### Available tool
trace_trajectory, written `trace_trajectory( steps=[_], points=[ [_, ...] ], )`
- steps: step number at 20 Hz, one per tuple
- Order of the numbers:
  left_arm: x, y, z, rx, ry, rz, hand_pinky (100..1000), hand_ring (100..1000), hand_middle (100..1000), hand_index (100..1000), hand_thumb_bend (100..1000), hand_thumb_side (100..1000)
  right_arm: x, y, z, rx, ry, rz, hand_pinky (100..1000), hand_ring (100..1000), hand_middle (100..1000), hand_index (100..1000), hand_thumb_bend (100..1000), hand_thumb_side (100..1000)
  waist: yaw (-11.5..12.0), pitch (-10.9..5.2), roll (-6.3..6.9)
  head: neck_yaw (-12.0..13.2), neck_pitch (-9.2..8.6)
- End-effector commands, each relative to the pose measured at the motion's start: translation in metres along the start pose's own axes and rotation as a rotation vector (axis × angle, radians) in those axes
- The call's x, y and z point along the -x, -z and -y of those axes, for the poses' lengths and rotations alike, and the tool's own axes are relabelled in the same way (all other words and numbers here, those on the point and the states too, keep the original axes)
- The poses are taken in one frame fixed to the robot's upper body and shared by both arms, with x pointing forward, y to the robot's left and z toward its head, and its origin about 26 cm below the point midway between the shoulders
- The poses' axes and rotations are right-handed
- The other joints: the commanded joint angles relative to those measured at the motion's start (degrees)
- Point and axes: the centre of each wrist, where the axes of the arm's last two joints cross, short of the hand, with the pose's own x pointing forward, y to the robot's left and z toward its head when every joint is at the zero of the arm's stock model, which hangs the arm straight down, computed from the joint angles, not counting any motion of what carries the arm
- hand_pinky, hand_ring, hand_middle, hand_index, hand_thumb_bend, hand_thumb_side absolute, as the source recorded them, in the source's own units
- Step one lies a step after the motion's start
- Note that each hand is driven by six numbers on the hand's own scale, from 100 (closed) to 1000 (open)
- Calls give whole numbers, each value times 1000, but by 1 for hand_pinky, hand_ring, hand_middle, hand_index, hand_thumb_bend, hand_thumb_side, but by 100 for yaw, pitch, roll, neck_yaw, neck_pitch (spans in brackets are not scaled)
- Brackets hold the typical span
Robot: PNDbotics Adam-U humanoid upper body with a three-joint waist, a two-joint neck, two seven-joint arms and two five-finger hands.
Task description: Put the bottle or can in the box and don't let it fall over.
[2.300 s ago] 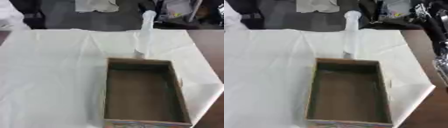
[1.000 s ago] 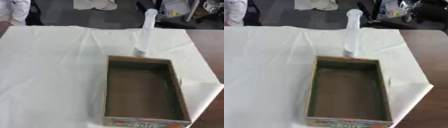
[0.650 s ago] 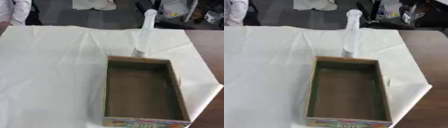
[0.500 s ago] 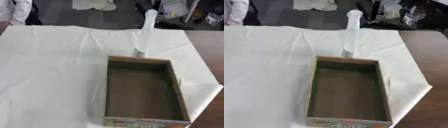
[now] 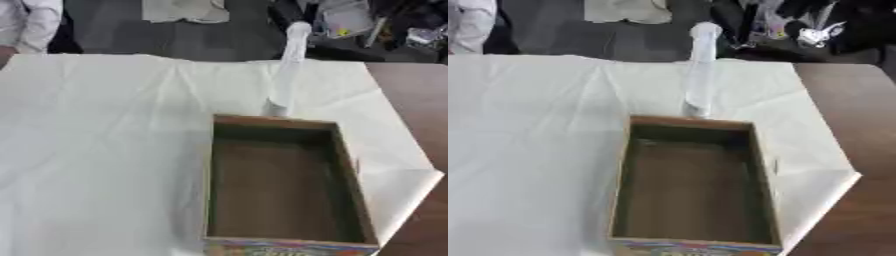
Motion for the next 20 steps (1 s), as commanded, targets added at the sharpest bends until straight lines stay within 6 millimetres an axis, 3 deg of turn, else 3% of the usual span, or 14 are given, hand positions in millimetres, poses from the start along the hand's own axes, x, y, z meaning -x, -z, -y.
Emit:
trace_trajectory(
  steps=[1, 9, 15, 20],
  points=[
    [-12, 6, -3, 26, 25, 40, 775, 840, 818, 841, 256, 986, -3, 1, 11, -2, -39, -1, 862, 837, 787, 847, 100, 660, 13, -106, 9, -55, -57],
    [-13, 6, -2, 35, 24, 41, 775, 841, 820, 840, 255, 987, -7, 20, 23, 28, -59, 28, 860, 834, 787, 848, 100, 640, 14, -42, -1, -137, -81],
    [-17, 6, 1, 44, 19, 56, 775, 842, 821, 841, 254, 985, -12, 32, 26, 37, -63, 72, 860, 842, 794, 853, 100, 611, 44, 4, 7, -347, -516],
    [-18, 5, 2, 49, 14, 61, 775, 843, 822, 841, 253, 985, -14, 41, 29, 42, -64, 108, 864, 849, 797, 854, 100, 577, 79, 37, 25, -513, -682]
  ],
)
